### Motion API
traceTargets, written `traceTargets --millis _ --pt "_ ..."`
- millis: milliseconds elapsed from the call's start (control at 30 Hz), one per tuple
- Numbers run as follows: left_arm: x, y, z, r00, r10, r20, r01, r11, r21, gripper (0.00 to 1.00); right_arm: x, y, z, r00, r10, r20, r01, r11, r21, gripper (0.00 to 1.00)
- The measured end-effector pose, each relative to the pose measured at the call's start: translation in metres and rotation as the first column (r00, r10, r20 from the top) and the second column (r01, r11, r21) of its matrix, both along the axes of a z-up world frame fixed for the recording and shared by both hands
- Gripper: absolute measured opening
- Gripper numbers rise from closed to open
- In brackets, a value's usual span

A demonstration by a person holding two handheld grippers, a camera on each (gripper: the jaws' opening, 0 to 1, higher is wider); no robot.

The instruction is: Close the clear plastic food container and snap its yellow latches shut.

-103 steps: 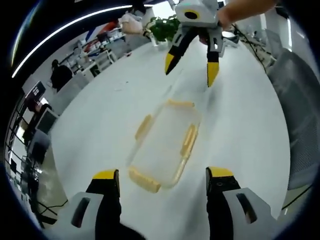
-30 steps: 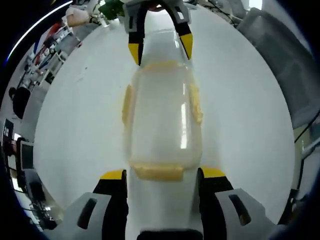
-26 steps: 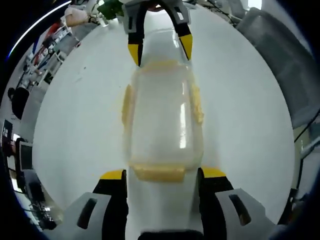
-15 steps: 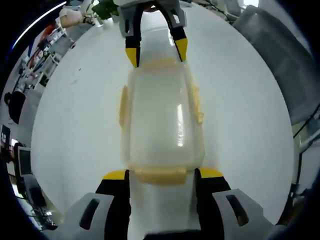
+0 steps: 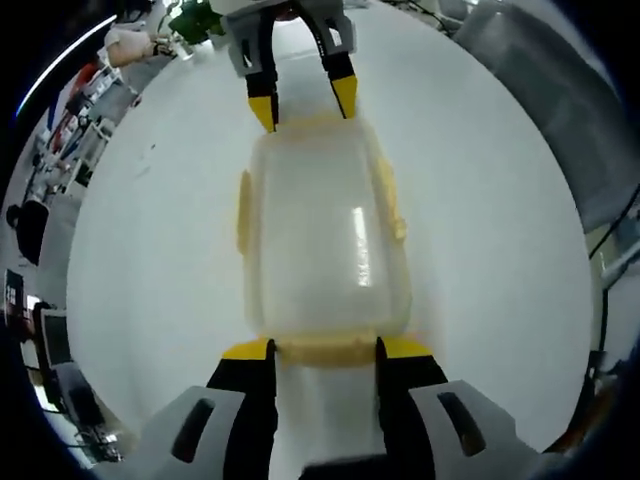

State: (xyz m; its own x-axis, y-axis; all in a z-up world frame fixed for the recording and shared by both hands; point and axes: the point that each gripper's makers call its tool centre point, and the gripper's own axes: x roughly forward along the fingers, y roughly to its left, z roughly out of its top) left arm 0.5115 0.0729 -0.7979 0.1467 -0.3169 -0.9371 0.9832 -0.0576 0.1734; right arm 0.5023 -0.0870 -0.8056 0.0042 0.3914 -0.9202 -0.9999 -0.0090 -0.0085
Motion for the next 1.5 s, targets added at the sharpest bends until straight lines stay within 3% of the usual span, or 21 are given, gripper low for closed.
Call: traceTargets --millis 233,400,700,1100,1133,1167,1500 --pt "-0.001 0.0 0.0 1.0 0.005 0.008 -0.005 1.0 0.007 0.37 -0.002 0.0 -0.001 1.0 0.0 -0.001 0.0 1.0 -0.001 0.36" --pt "-0.001 0.0 -0.002 0.999 0.014 -0.032 -0.014 1.0 0.005 0.38 -0.003 0.0 0.0 1.0 0.017 -0.003 -0.017 1.0 -0.009 0.37" --pt "0.001 0.002 -0.001 0.999 -0.003 -0.053 -0.001 0.997 -0.08 0.39 -0.003 0.0 -0.001 0.999 0.046 -0.008 -0.046 0.998 -0.048 0.37" --pt "0.001 -0.001 -0.001 0.998 0.041 -0.045 -0.042 0.999 -0.018 0.36 -0.002 0.0 -0.001 1.0 0.022 -0.012 -0.023 0.998 -0.062 0.35" --pt "-0.009 0.003 -0.004 0.984 0.131 -0.118 -0.131 0.991 0.012 0.36 -0.002 0.001 -0.001 1.0 0.026 -0.012 -0.026 0.998 -0.062 0.34" --pt "0.0 -0.001 -0.002 0.995 0.072 -0.07 -0.071 0.997 0.01 0.36 -0.002 0.0 -0.001 1.0 0.026 -0.012 -0.026 0.997 -0.066 0.34" --pt "0.0 0.001 -0.003 0.994 0.071 -0.087 -0.071 0.997 0.011 0.34 -0.002 -0.001 -0.001 1.0 0.023 -0.012 -0.024 0.998 -0.064 0.34"
